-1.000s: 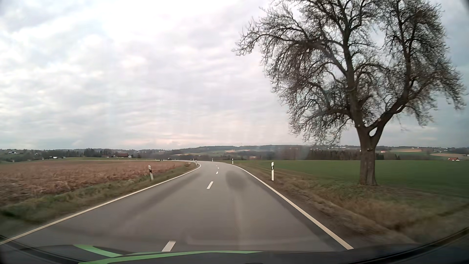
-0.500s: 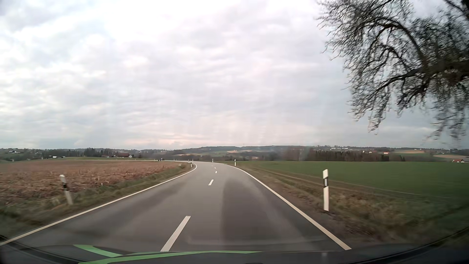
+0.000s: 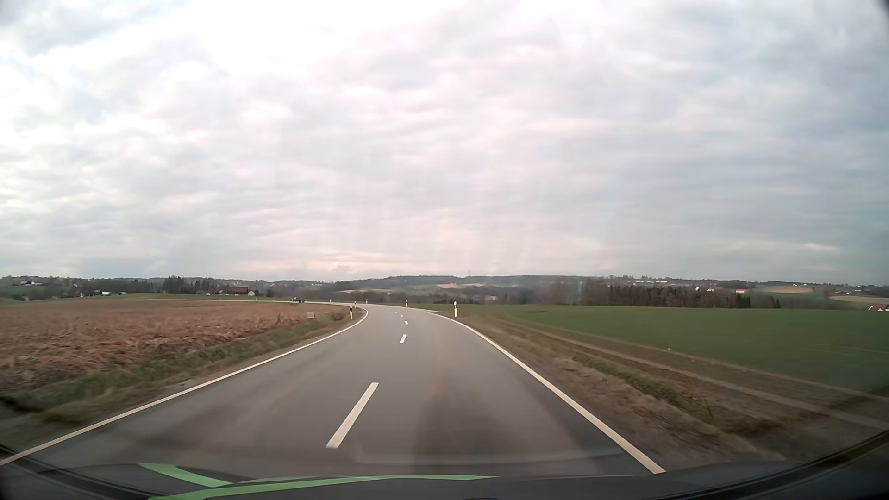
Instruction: Follow the waypoints while adhering to traffic rules and regulations
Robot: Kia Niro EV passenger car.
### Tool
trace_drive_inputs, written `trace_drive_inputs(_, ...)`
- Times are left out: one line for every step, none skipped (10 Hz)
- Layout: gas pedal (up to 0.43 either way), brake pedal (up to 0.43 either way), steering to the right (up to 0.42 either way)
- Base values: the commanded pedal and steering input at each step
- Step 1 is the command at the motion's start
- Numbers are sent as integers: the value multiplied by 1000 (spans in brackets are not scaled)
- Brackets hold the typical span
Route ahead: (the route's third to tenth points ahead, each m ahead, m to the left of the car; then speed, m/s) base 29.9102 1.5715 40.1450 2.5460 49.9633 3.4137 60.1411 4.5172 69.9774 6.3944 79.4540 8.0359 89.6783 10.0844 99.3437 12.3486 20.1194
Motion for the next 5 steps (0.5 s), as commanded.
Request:
trace_drive_inputs(157,0,-9)
trace_drive_inputs(157,0,-9)
trace_drive_inputs(157,0,-9)
trace_drive_inputs(157,0,-10)
trace_drive_inputs(157,0,-10)
